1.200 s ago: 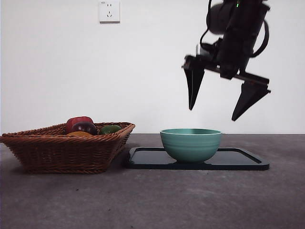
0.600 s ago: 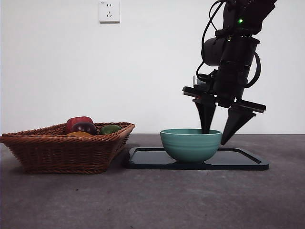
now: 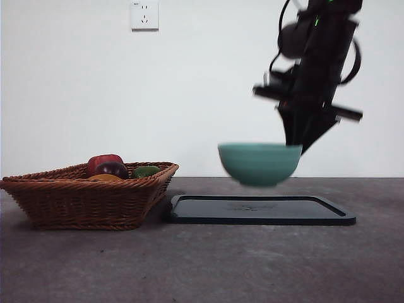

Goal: Pick up the wifruite, put it on the bowl, pick up the plate, put it on desk

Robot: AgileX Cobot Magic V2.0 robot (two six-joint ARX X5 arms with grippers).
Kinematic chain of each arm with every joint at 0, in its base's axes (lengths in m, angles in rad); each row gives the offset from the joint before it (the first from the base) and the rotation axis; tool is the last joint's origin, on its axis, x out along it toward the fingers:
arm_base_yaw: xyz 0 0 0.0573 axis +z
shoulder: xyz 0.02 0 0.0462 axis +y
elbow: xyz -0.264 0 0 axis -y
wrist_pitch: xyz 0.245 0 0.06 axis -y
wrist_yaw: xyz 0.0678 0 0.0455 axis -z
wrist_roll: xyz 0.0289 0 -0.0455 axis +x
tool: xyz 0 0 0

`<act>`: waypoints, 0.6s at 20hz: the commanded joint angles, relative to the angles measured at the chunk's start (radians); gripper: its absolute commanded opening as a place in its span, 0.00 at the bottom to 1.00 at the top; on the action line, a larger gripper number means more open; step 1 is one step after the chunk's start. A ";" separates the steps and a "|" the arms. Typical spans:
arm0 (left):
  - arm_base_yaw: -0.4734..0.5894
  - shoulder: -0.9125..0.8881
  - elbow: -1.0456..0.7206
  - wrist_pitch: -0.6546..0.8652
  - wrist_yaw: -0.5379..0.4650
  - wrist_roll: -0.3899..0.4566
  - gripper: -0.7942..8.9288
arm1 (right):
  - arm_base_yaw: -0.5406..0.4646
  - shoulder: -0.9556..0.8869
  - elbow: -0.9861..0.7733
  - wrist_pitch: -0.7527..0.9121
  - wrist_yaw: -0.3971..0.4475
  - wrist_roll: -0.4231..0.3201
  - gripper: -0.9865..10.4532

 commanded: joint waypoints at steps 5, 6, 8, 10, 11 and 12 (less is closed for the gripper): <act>-0.006 0.003 0.010 0.012 0.004 0.001 0.76 | 0.011 -0.115 0.013 -0.140 -0.004 -0.109 0.10; -0.006 0.003 0.010 0.012 0.004 0.001 0.76 | 0.018 -0.142 -0.010 -0.138 -0.004 -0.109 0.10; -0.006 0.003 0.010 0.012 0.004 0.001 0.76 | 0.042 -0.211 -0.103 -0.121 -0.005 -0.109 0.10; -0.006 0.003 0.010 0.012 0.004 0.001 0.76 | 0.073 -0.284 -0.215 -0.083 -0.009 -0.109 0.10; -0.006 0.003 0.010 0.012 0.004 0.001 0.76 | 0.089 -0.313 -0.261 -0.071 -0.014 -0.109 0.10; -0.006 0.003 0.011 0.012 0.004 0.001 0.76 | 0.111 -0.344 -0.313 -0.058 -0.029 -0.109 0.10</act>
